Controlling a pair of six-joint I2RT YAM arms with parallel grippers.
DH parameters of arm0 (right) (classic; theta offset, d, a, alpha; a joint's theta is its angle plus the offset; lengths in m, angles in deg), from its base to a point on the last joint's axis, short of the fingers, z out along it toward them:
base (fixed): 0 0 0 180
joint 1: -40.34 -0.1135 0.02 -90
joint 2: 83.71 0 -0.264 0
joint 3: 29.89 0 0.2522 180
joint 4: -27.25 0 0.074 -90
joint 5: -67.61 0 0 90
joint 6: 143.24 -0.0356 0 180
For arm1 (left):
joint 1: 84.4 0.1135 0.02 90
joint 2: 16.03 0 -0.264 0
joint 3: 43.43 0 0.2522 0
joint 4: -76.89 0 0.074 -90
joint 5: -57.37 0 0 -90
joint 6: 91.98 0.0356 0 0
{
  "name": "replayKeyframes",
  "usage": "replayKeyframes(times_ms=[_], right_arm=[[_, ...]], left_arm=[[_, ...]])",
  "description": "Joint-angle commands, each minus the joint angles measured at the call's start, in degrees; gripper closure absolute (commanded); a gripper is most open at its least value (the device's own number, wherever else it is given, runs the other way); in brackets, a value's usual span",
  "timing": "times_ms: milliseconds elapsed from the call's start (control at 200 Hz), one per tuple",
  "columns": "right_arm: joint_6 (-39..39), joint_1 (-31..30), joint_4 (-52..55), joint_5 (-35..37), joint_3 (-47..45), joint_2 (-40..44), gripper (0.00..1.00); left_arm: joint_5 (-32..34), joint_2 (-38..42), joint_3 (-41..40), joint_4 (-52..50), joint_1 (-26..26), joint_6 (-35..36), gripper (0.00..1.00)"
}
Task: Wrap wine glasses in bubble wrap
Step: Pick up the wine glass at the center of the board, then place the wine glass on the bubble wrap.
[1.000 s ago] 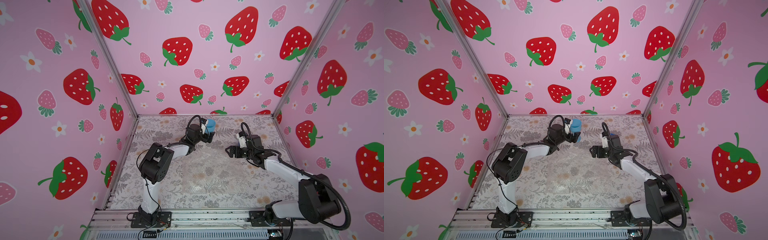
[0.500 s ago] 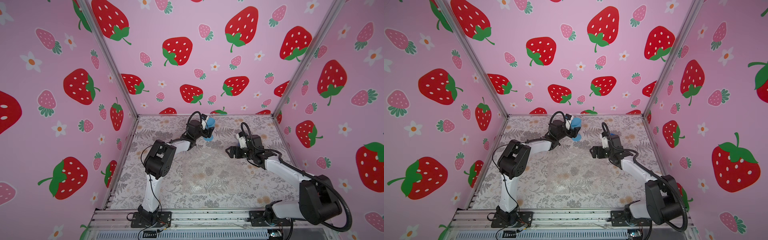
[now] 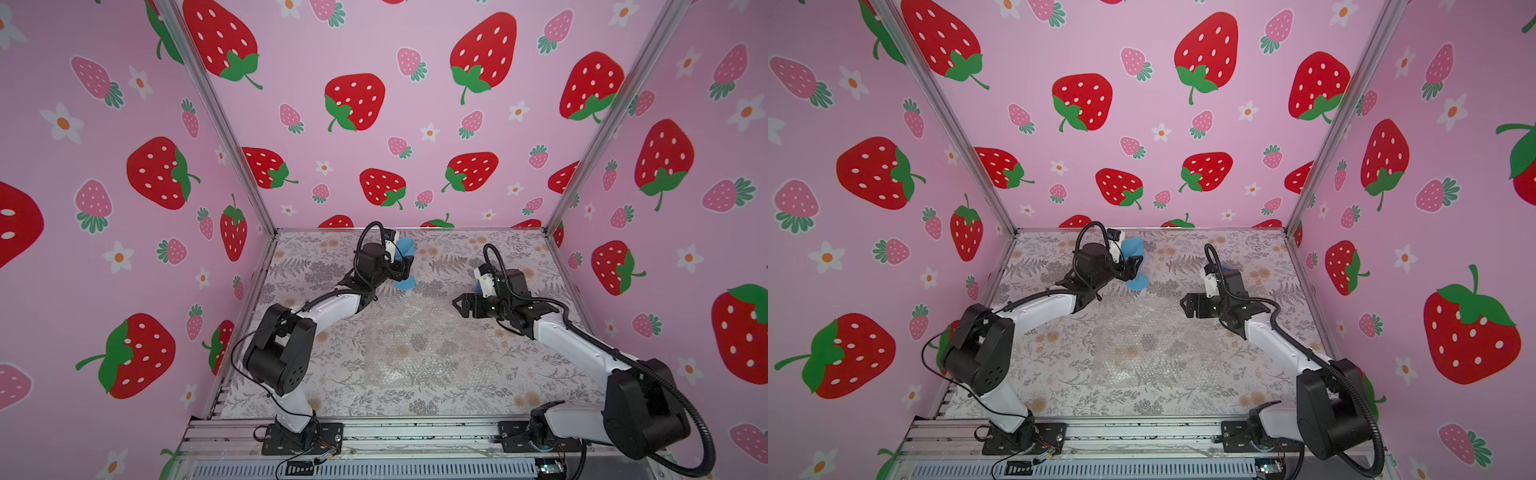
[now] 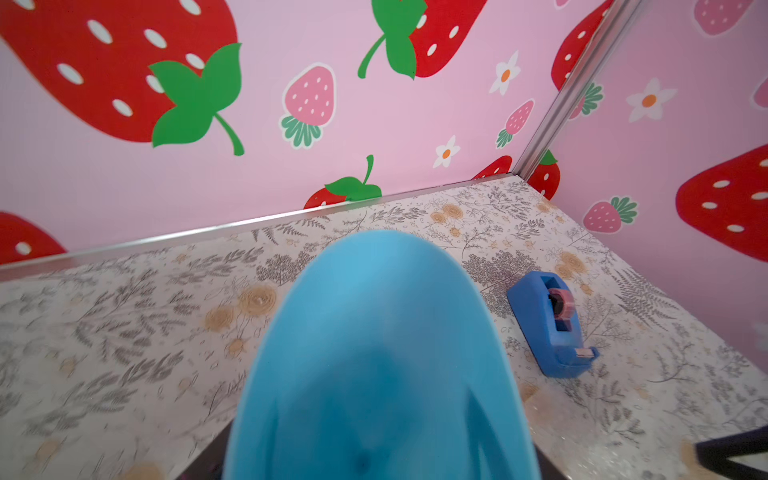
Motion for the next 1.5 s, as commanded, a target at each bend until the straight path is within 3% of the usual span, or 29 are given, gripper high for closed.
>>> replayKeyframes(times_ms=[0, 255, 365, 495, 870, 1186, 1496], right_arm=[[-1.16, -0.76, 3.68, -1.27, 2.12, 1.64, 0.08], [-2.24, -2.46, 7.49, -1.66, 4.02, 1.8, 0.08], [-2.51, -3.4, 10.78, -1.56, 6.25, 0.34, 0.09], [-3.03, -4.7, 14.54, -1.37, 8.76, -1.65, 0.1], [-5.64, -6.08, 16.42, 0.3, 8.26, -1.97, 0.1], [-7.05, -6.08, 16.37, 1.15, 7.26, -2.17, 0.1], [-7.77, -6.07, 16.11, 1.14, 7.31, -3.53, 0.1]], left_arm=[[1.2, 6.14, 0.45, -17.4, -0.5, -7.5, 0.57], [-1.83, 16.1, 4.08, -48.74, -1.94, -17.7, 0.6], [-6.18, 14.61, 8.42, -63.09, -1.77, -19.91, 0.59], [-12.62, 10.69, 10.04, -72.26, -1.93, -20.97, 0.58], [-19.11, -2.67, 12.69, -74.86, -0.1, -18.52, 0.56], [-18.93, -8.59, 13.23, -74.5, 1.62, -18.03, 0.55], [-19.77, -14.11, 13.76, -70.69, 2.39, -18.18, 0.4]])
